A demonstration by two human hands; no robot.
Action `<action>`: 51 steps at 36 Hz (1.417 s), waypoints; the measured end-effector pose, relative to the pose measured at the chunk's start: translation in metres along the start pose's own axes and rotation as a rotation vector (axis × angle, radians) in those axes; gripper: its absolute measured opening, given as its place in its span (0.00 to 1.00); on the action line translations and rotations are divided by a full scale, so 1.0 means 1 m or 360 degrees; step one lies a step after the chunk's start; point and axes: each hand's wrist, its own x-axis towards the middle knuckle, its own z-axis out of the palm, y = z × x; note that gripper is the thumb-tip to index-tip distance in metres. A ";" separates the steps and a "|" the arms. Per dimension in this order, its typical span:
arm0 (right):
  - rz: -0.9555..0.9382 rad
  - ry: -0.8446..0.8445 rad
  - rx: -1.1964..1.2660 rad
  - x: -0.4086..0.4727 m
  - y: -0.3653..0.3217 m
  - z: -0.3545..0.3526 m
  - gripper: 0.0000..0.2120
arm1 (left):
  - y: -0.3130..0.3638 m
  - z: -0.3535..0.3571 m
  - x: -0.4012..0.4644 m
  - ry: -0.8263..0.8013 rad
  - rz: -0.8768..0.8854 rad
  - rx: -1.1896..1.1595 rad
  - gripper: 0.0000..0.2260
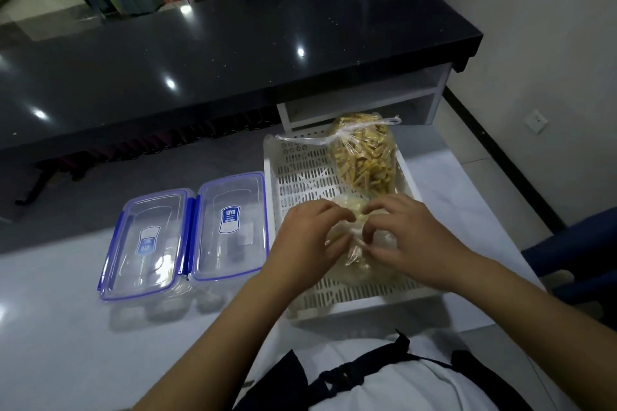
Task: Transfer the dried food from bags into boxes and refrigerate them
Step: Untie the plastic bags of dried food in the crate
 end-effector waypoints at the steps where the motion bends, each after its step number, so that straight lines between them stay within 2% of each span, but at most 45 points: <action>1: 0.0019 -0.0009 -0.0061 0.001 0.000 0.001 0.05 | -0.001 -0.001 0.004 -0.0019 0.0019 0.0047 0.09; 5: 0.0036 -0.0001 -0.0247 0.002 0.002 -0.004 0.06 | -0.005 -0.006 0.013 -0.0045 0.0106 0.0192 0.07; 7: 0.0034 -0.0024 -0.0139 0.000 0.003 -0.011 0.05 | -0.005 -0.010 0.014 0.0030 0.0121 0.0141 0.07; 10: 0.0088 -0.0028 0.0238 -0.005 0.000 -0.024 0.08 | -0.001 -0.014 0.009 0.0331 0.0074 -0.0137 0.06; 13: 0.0158 0.0205 0.0627 -0.010 0.000 -0.038 0.11 | -0.001 -0.017 0.006 0.0664 -0.0163 -0.0434 0.10; 15: 0.0168 0.0393 0.0831 -0.012 0.004 -0.044 0.13 | -0.004 -0.020 0.005 0.0759 -0.0374 -0.0592 0.07; 17: 0.0221 0.0574 0.0914 -0.014 0.010 -0.046 0.14 | -0.007 -0.025 0.002 0.0795 -0.0498 -0.0798 0.05; 21: 0.0406 0.0860 0.0831 -0.021 0.024 -0.045 0.12 | -0.014 -0.032 -0.009 0.0821 -0.0591 -0.1078 0.09; 24: 0.0497 0.1070 0.0742 -0.028 0.026 -0.048 0.06 | -0.019 -0.040 -0.015 0.0829 -0.0717 -0.1322 0.11; 27: 0.0542 0.1176 0.0823 -0.028 0.022 -0.056 0.05 | -0.020 -0.054 -0.014 0.0765 -0.0731 -0.1484 0.12; 32: 0.0584 0.0925 0.1242 -0.013 0.006 -0.078 0.15 | -0.007 -0.083 -0.001 0.0520 -0.0533 -0.1755 0.12; 35: 0.0538 0.0736 0.1462 -0.004 -0.003 -0.089 0.16 | 0.003 -0.101 0.006 0.0413 -0.0379 -0.1896 0.14; 38: 0.0497 0.0577 0.1707 0.001 -0.008 -0.094 0.15 | 0.009 -0.113 0.008 0.0297 -0.0369 -0.2022 0.14; 41: 0.0474 0.0285 0.2267 0.003 -0.007 -0.101 0.14 | 0.012 -0.116 0.005 -0.0030 -0.0410 -0.2158 0.21; 44: 0.0399 0.0052 0.2806 0.001 -0.005 -0.116 0.24 | 0.015 -0.119 0.003 -0.0171 -0.0433 -0.2229 0.26; 47: 0.0233 -0.0087 0.2922 0.001 -0.012 -0.133 0.27 | 0.016 -0.130 0.005 -0.0138 -0.0317 -0.2290 0.29; 51: -0.0046 -0.0376 0.3070 -0.008 -0.012 -0.150 0.32 | 0.020 -0.144 -0.002 -0.0247 0.0055 -0.2338 0.33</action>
